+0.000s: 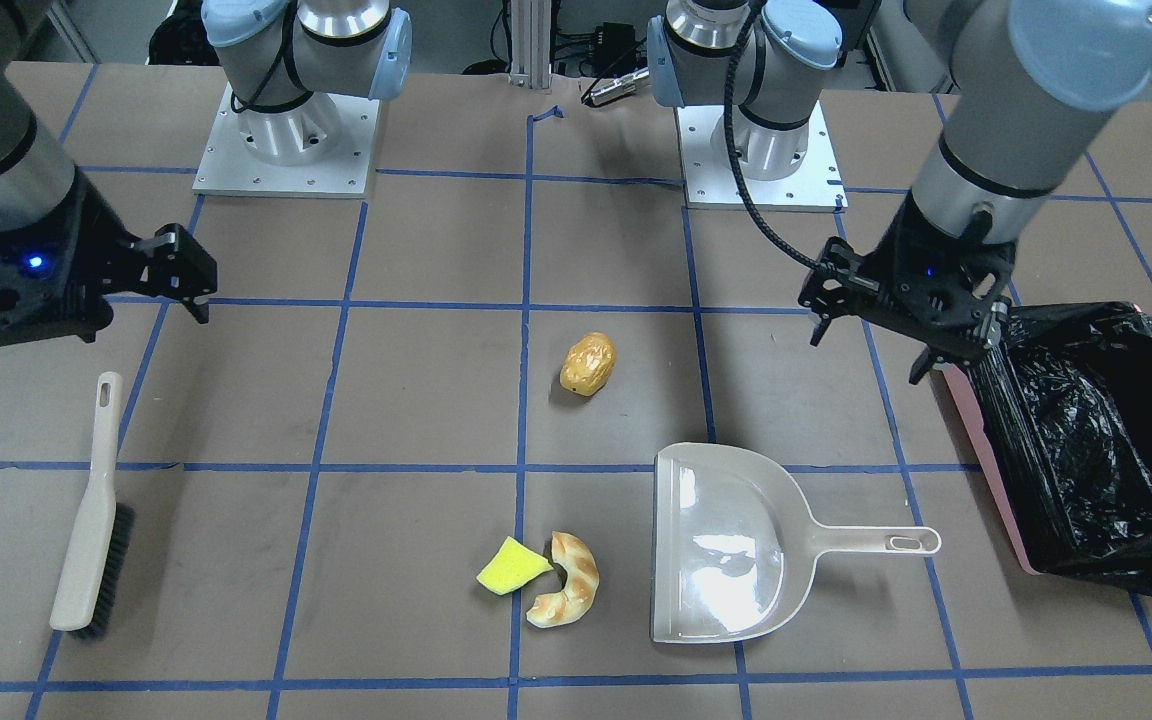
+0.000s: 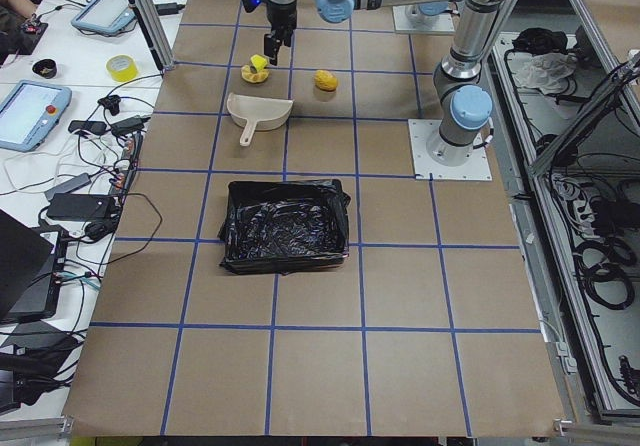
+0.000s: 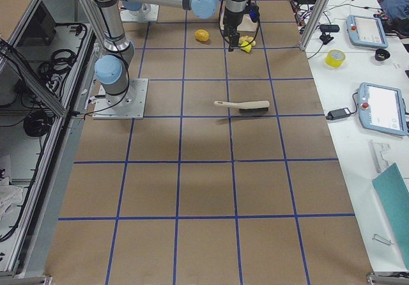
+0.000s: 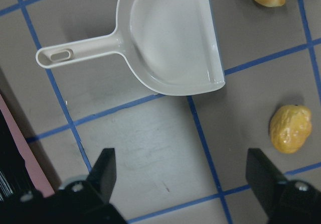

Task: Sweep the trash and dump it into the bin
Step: 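Grasp the white dustpan handle with the left gripper while the right reaches for the brush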

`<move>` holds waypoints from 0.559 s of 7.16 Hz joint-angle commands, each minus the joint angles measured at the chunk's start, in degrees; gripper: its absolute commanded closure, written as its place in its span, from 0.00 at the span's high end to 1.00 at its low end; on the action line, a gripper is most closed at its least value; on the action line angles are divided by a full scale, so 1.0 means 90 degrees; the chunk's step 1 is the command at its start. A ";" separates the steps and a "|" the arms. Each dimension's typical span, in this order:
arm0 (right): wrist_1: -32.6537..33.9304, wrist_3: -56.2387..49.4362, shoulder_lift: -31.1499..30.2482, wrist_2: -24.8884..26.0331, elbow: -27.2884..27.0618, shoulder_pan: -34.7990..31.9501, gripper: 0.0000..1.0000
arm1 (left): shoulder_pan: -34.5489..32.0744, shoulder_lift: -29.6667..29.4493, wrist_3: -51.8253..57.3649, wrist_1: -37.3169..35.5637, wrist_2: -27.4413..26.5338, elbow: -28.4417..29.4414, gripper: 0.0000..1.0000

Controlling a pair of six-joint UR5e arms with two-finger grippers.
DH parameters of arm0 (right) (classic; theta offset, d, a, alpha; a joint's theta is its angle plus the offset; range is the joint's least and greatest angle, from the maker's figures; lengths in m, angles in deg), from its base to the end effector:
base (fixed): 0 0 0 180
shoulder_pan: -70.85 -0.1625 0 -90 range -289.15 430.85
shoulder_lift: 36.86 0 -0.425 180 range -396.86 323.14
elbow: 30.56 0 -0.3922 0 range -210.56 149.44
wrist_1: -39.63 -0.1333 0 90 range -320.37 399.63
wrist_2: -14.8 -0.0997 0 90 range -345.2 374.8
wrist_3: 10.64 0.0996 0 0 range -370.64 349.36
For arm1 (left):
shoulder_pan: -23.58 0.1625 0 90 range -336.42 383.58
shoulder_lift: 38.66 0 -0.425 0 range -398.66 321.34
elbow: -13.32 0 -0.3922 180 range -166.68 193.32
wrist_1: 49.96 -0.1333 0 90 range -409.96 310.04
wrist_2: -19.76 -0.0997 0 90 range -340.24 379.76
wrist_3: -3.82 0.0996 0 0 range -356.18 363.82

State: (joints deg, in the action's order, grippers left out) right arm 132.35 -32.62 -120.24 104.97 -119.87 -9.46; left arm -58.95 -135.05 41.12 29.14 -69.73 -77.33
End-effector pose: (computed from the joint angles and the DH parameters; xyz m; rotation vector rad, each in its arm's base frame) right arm 0.0414 -0.5478 0.4391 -0.3350 3.1100 0.0856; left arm -0.0625 -0.5556 0.4441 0.8041 3.0172 -0.1026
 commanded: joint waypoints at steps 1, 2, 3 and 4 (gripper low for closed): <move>0.0341 -0.0555 0.0385 0.0360 -0.0522 0.0804 1.00 | 0.0642 -0.0606 0.2990 -0.0532 0.0002 -0.0015 0.92; 0.0903 -0.0895 0.0589 0.0507 -0.0777 0.1126 1.00 | 0.0731 -0.1006 0.4426 -0.1001 0.0002 -0.0005 0.92; 0.1054 -0.1159 0.0756 0.0528 -0.0925 0.1255 1.00 | 0.0732 -0.1396 0.5397 -0.1402 0.0012 -0.0005 0.92; 0.1133 -0.1162 0.0903 0.0576 -0.1032 0.1402 1.00 | 0.0732 -0.1739 0.6441 -0.1561 0.0002 0.0082 0.92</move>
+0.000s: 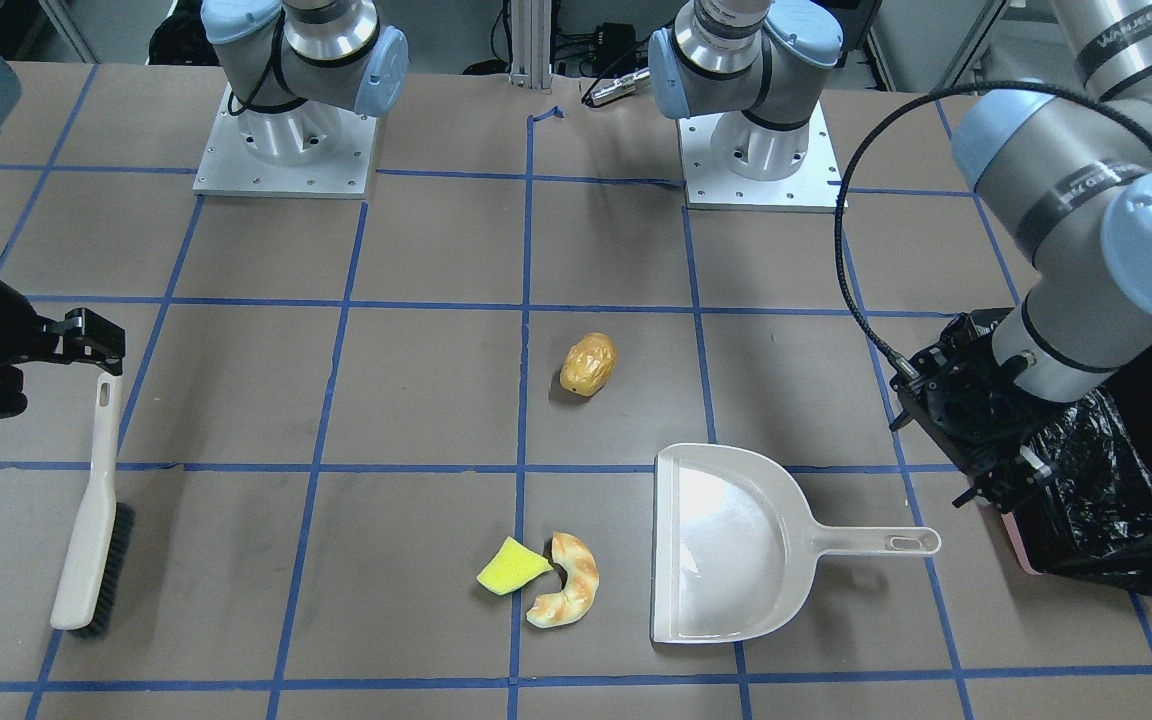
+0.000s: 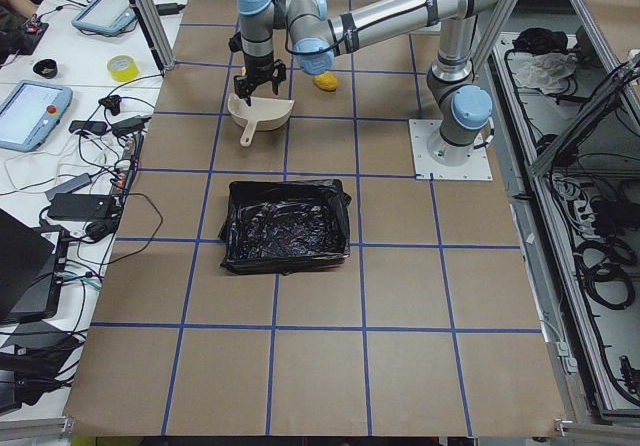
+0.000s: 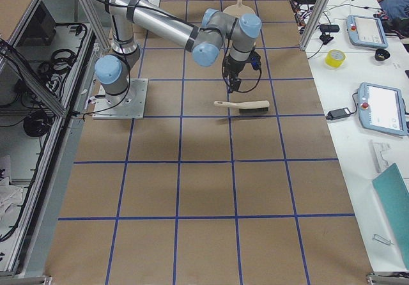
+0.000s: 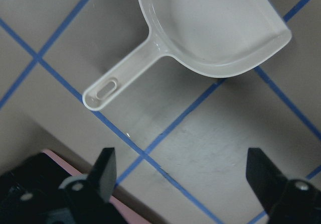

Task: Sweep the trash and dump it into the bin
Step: 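Grasp the white dustpan handle with the left gripper while the right reaches for the brush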

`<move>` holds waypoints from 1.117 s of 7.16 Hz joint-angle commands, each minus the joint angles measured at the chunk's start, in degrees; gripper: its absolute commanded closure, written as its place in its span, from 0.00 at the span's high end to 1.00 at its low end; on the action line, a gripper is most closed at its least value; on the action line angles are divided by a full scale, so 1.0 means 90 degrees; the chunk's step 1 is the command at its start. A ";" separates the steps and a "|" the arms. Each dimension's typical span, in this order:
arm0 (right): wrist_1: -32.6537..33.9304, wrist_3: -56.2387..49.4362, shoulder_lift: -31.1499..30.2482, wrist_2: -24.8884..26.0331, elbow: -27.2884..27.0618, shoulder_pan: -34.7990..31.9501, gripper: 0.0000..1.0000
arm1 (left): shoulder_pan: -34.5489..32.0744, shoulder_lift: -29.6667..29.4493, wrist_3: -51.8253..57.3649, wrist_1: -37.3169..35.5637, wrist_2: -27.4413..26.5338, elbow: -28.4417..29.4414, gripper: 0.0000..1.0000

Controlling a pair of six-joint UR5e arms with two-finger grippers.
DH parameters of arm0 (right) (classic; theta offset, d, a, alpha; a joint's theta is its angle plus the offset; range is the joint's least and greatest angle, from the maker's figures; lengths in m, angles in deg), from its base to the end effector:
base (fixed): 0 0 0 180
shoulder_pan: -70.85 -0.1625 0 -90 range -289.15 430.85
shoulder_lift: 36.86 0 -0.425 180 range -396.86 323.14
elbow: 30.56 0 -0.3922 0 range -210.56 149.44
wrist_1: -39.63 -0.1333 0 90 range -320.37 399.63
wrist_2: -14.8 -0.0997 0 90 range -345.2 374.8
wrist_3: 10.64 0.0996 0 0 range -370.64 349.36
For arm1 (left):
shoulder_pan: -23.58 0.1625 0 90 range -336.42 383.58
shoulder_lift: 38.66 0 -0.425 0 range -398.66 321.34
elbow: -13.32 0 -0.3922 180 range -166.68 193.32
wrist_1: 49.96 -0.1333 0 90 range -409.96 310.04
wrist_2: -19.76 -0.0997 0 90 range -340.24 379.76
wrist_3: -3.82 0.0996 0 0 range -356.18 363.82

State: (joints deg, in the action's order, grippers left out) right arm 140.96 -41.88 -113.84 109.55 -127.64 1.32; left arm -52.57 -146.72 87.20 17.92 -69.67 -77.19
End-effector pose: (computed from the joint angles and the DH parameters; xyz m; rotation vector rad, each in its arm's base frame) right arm -0.0743 -0.5566 0.3285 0.3029 -3.1073 -0.2719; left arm 0.0154 -0.6236 0.3484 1.7685 2.5470 -0.0751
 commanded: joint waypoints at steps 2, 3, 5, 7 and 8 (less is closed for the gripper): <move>0.0429 -0.0094 0.0281 0.0010 -0.0617 0.0439 0.98 | 0.0023 -0.0853 0.2306 -0.0598 -0.0004 0.0203 0.90; 0.0750 0.0003 0.0291 -0.0058 -0.0890 0.0440 0.96 | 0.0033 -0.0952 0.2318 -0.0599 -0.0004 0.0203 0.90; 0.1542 0.0277 0.0573 -0.0069 -0.1136 0.0430 0.85 | 0.0033 -0.1108 0.2357 -0.0609 0.0005 0.0203 0.87; 0.1554 0.0287 0.0584 -0.0068 -0.1098 0.0430 0.27 | 0.0033 -0.1245 0.2347 -0.0726 -0.0004 0.0184 0.81; 0.1535 0.0278 0.0575 -0.0059 -0.1078 0.0430 0.01 | 0.0033 -0.1284 0.2318 -0.0726 -0.0004 0.0155 0.75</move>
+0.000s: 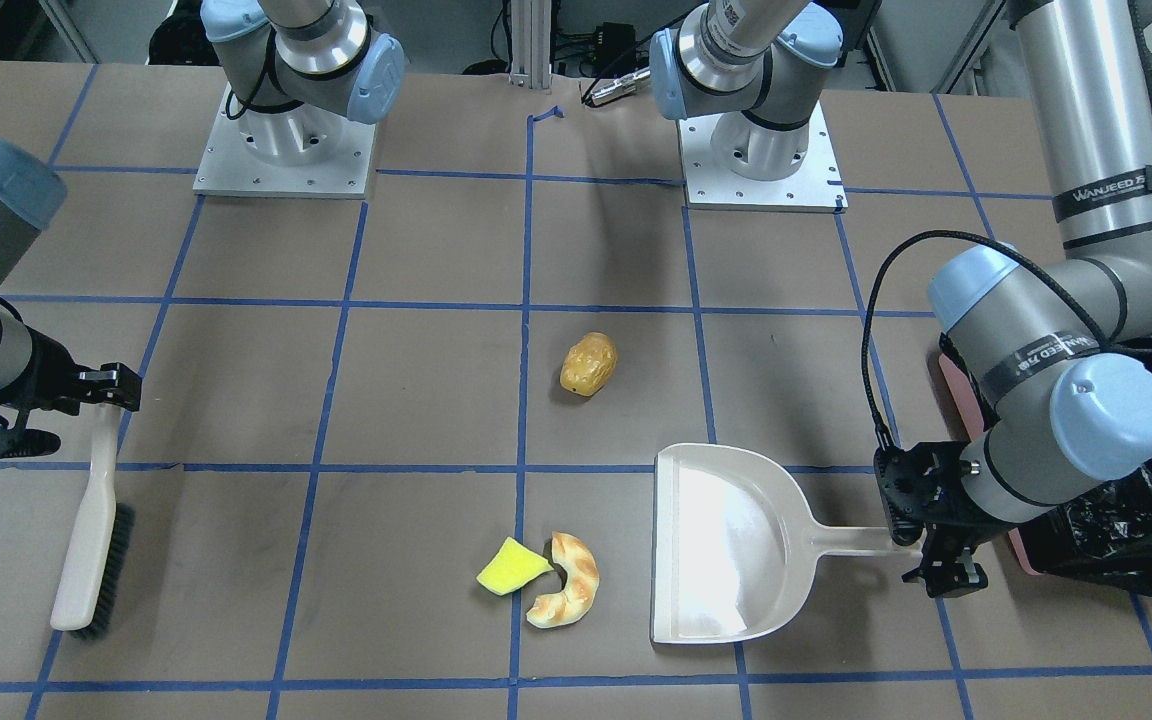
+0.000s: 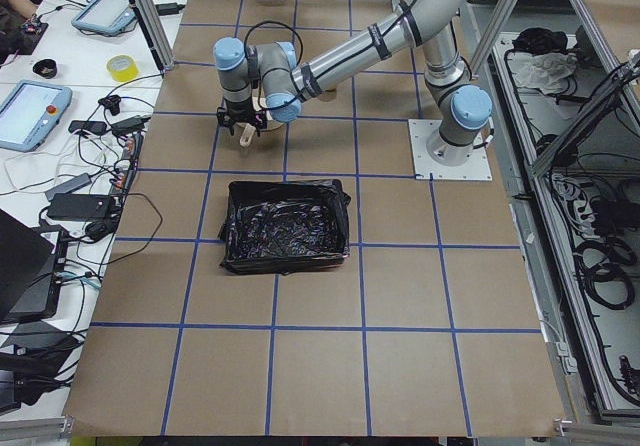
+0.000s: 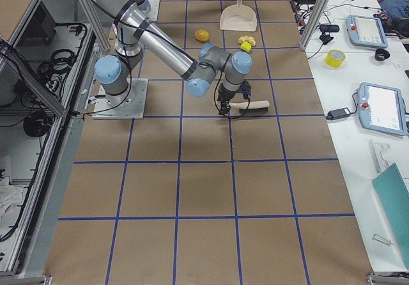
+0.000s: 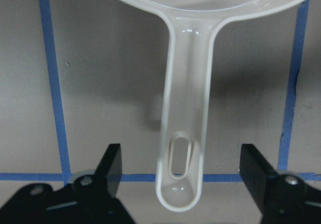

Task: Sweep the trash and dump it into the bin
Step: 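Grasp the white brush handle with the right gripper and lift it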

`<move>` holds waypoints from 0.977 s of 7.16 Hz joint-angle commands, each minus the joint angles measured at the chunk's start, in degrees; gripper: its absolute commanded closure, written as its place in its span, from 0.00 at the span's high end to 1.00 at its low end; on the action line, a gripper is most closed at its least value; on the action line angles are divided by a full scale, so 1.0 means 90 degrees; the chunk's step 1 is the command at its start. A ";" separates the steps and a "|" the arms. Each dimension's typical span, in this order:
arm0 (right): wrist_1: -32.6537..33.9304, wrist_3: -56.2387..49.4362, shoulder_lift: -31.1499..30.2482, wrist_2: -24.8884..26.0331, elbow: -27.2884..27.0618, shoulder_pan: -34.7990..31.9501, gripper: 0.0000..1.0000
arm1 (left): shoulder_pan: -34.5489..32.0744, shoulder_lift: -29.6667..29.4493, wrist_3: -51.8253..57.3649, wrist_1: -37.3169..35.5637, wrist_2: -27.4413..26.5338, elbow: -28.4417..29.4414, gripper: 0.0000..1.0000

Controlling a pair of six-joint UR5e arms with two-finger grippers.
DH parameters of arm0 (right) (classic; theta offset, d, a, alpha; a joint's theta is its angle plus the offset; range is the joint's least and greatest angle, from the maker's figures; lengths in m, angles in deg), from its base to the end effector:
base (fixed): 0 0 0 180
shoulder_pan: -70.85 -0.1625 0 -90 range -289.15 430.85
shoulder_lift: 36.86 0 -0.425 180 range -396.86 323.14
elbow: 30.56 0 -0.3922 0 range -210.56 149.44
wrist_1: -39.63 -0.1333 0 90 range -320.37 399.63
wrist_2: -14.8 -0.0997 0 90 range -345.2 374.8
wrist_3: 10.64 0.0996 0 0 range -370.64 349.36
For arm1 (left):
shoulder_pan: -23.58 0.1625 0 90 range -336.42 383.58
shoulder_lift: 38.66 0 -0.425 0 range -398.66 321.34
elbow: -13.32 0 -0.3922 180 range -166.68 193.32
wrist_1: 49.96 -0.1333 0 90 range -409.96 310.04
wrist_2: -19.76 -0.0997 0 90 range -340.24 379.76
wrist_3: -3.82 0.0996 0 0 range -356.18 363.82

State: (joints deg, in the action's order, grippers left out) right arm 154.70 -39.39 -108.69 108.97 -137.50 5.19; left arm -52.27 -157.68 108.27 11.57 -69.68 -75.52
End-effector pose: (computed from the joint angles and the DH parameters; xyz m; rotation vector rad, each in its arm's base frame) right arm -0.1053 -0.5387 0.2255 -0.1298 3.1116 0.2954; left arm 0.0296 -0.6667 0.2523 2.2243 2.2126 -0.0217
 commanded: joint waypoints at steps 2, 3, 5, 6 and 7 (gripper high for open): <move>-0.0031 0.0010 -0.0076 0.0016 0.0056 -0.0010 0.00 | 0.0000 -0.0058 -0.0053 -0.0020 0.0007 0.0008 0.48; -0.0051 0.0107 -0.0144 0.0025 0.0143 -0.0087 0.00 | 0.0000 -0.0019 -0.0063 -0.0020 0.0007 -0.0001 0.30; -0.0235 0.0546 -0.0388 0.0161 0.0251 -0.0699 0.00 | 0.0000 -0.0028 -0.0072 -0.0020 0.0007 -0.0070 0.21; -0.0382 0.1224 -0.0534 0.0336 0.0348 -0.1128 0.00 | -0.0010 0.0010 -0.0082 -0.0020 0.0007 -0.0012 0.13; -0.0615 0.1628 -0.0535 0.0366 0.0494 -0.1664 0.00 | -0.0010 0.0020 -0.0082 -0.0010 0.0007 -0.0021 0.08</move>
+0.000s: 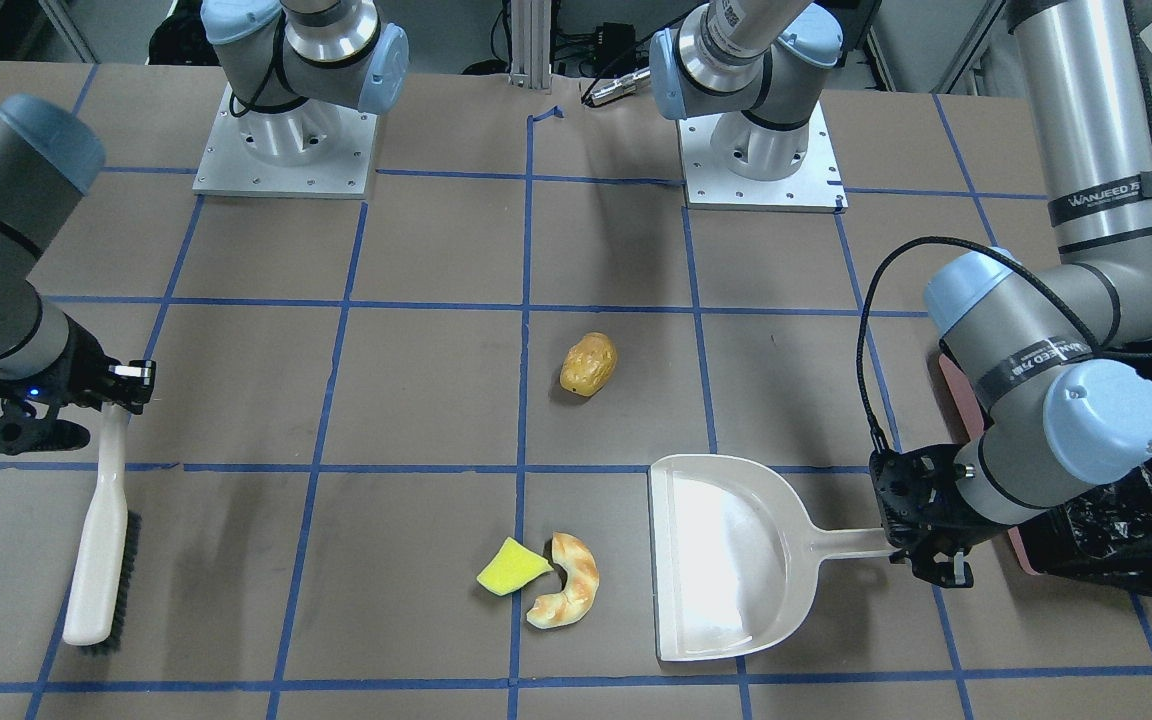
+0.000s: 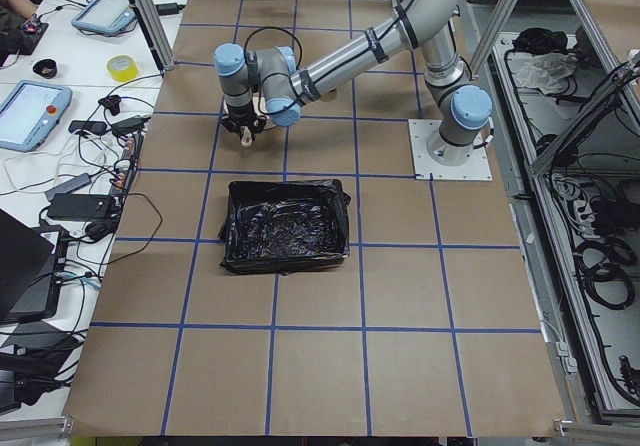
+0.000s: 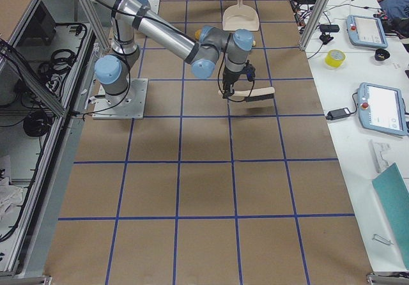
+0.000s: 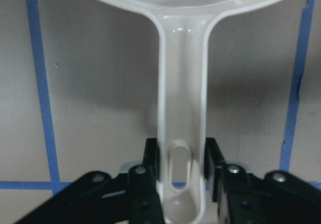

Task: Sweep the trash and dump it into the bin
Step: 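Grasp the white brush handle with the right gripper and lift it, then sweep the croissant and sponge into the dustpan with the right gripper's brush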

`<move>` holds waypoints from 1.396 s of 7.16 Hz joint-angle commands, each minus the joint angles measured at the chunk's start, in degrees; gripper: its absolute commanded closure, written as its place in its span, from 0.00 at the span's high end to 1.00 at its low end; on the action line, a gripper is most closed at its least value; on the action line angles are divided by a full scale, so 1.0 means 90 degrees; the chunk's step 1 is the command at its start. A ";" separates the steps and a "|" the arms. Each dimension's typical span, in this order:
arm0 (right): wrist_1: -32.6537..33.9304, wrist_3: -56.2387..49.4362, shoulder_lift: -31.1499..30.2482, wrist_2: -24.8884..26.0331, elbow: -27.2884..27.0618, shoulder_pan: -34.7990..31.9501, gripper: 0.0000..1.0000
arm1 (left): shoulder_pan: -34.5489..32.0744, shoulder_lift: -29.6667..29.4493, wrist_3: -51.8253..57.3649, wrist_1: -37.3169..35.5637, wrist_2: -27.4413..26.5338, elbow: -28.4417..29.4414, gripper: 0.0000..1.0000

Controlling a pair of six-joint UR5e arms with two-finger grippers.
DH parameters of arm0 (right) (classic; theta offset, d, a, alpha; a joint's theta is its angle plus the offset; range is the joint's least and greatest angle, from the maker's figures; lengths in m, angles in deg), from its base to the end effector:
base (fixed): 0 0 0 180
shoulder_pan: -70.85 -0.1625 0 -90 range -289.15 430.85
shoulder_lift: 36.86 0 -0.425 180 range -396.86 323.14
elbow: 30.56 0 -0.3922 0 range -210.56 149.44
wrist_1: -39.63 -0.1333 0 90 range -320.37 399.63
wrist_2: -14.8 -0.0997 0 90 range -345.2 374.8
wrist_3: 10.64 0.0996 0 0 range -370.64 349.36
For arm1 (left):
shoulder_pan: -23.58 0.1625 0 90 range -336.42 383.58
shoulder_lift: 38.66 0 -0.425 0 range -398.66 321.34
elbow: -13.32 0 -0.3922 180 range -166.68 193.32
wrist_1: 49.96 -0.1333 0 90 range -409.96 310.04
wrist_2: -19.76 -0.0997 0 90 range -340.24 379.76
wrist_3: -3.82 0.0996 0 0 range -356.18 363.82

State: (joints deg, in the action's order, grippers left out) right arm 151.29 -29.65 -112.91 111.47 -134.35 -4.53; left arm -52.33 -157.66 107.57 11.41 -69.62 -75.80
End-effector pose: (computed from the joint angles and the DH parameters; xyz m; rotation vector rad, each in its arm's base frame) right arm -0.0181 -0.5515 0.2835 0.1264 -3.0514 -0.2067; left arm 0.0285 -0.6656 0.2507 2.2134 2.2265 -0.0218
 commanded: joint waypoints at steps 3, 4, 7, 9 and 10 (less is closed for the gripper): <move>-0.0365 0.2749 0.0332 0.0470 0.0263 -0.2362 0.00 | -0.0033 -0.0001 -0.0111 0.0007 -0.0078 -0.0049 0.07; -0.0336 0.3549 0.0624 0.0412 0.0418 -0.2908 0.00 | -0.0043 -0.0001 -0.0111 0.0007 -0.0088 -0.0059 0.07; -0.0375 0.4884 0.1697 -0.0769 0.1559 -0.4024 0.00 | -0.0072 -0.0020 -0.0150 0.0017 -0.0107 -0.0117 0.07; -0.0355 0.4964 0.2236 -0.0897 0.2008 -0.4513 0.00 | -0.0062 -0.0001 -0.0150 0.0017 -0.0107 -0.0117 0.07; -0.0471 0.4934 0.2529 -0.1468 0.2611 -0.4805 0.00 | -0.0062 -0.0001 -0.0150 0.0017 -0.0098 -0.0117 0.07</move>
State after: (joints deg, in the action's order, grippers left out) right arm 147.84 14.89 -93.39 102.57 -116.14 -44.74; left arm -52.90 -157.74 106.22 11.57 -70.57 -76.85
